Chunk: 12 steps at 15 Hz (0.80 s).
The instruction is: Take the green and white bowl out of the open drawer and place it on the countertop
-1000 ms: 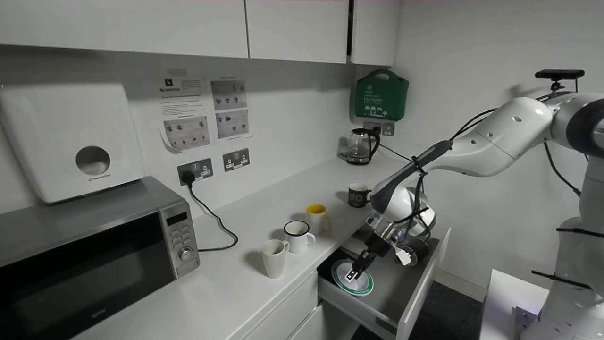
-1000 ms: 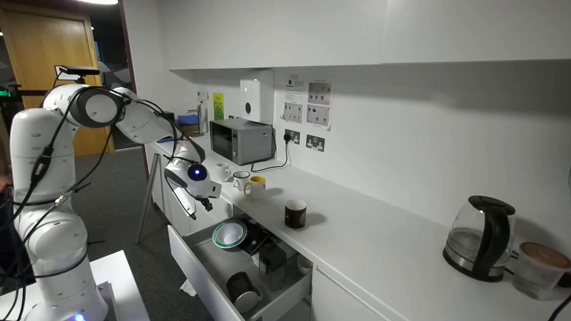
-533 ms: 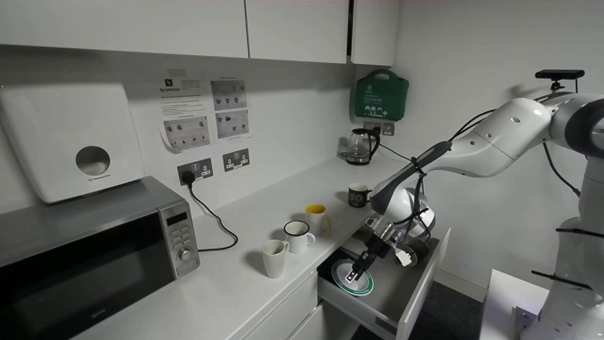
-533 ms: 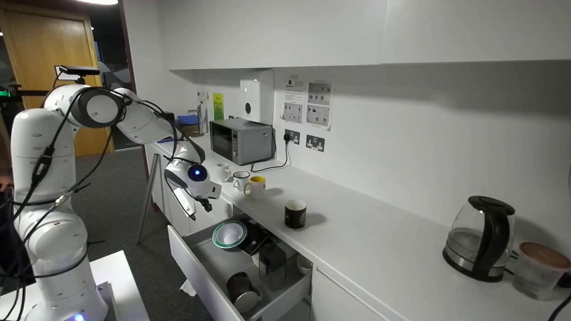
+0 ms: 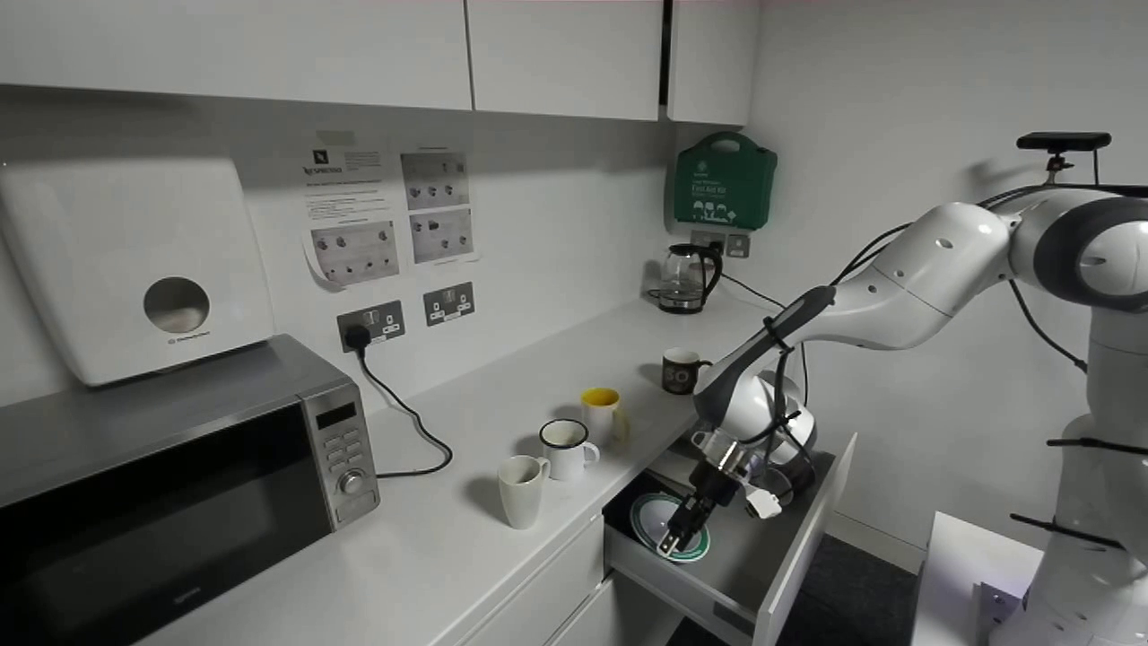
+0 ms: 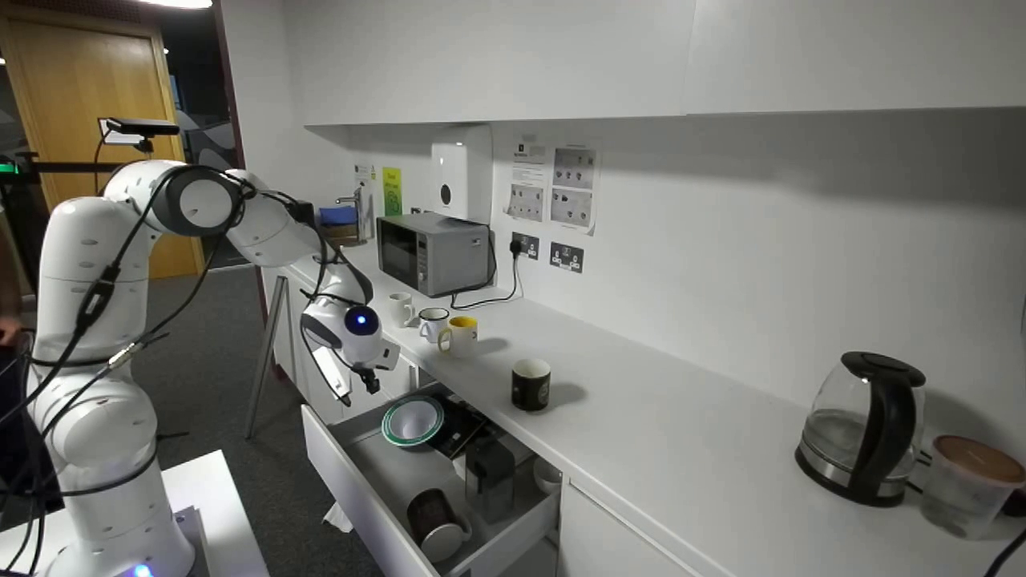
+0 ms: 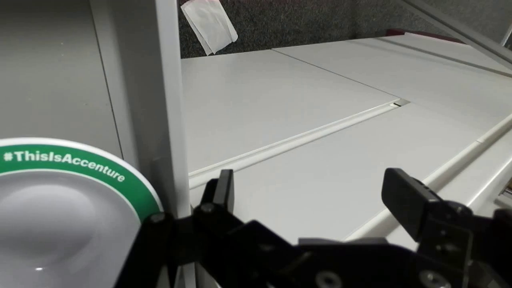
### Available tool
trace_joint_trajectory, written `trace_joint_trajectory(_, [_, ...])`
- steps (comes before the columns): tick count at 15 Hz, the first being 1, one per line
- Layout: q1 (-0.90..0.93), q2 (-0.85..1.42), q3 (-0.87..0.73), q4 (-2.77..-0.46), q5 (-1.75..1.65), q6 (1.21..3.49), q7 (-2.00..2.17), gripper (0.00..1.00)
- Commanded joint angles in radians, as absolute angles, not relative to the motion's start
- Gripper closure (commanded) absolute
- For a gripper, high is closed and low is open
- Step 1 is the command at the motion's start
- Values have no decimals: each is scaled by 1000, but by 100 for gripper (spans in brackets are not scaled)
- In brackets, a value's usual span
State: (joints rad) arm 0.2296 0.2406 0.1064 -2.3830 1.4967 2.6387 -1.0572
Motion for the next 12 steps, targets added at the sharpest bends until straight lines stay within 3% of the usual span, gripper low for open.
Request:
trace_joint_trajectory(1, [217,291,99,-2334,1468,2586,-1031,0])
trace_joint_trajectory(12, [155,286,70,-2357,1530,2565,-1119,0])
